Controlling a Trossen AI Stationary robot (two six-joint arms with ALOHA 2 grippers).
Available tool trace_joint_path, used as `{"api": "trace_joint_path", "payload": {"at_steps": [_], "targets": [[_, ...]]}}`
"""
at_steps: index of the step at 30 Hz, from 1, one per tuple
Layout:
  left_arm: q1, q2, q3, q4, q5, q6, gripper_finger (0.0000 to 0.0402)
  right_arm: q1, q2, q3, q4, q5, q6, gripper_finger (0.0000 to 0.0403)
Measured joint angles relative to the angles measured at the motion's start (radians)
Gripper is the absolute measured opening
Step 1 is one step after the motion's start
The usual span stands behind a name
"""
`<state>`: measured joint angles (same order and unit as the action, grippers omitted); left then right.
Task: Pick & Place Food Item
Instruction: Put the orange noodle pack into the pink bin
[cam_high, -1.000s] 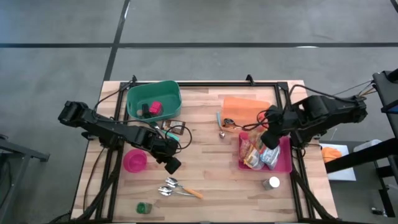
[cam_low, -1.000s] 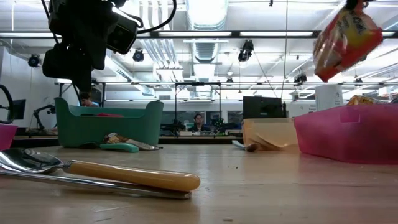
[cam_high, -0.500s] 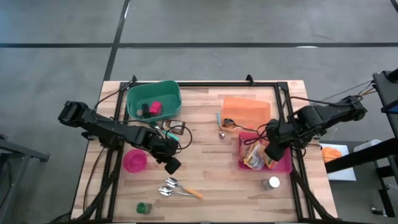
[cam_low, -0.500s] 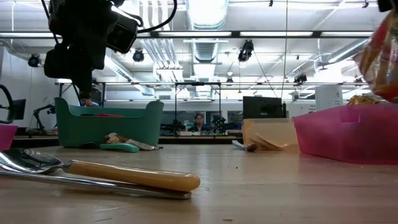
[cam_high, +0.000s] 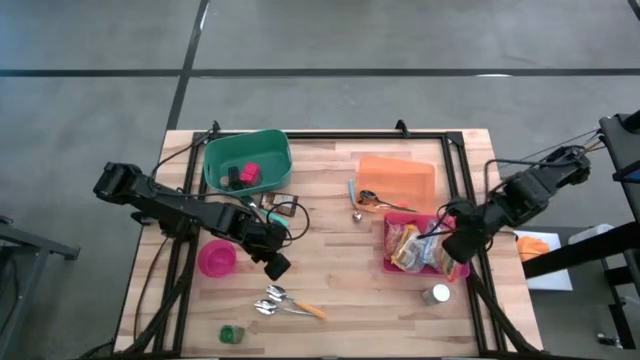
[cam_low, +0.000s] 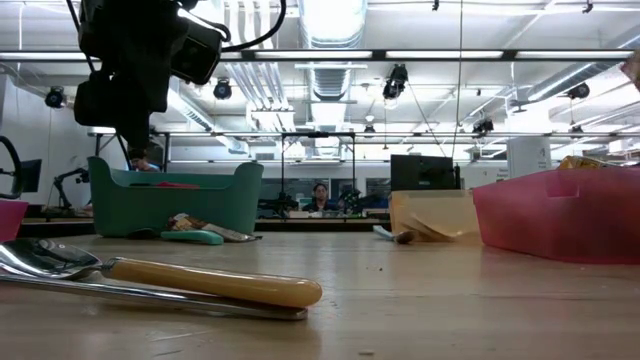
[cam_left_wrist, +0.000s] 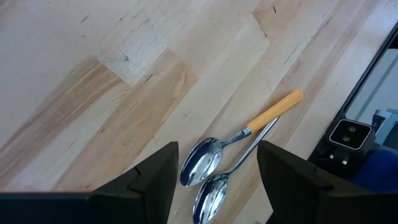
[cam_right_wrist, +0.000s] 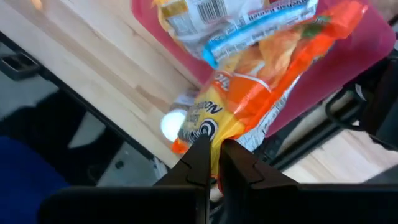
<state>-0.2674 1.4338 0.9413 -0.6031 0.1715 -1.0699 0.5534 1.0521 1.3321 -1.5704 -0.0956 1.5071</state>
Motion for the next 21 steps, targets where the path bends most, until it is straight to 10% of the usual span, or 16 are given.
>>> {"api": "trace_joint_path", "payload": {"at_steps": [21], "targets": [[0.0,0.0,0.0,0.0,-0.015,0.0,0.0219,0.04,-0.063,-0.173,-0.001,-0.172,0.091,0.0013]]}}
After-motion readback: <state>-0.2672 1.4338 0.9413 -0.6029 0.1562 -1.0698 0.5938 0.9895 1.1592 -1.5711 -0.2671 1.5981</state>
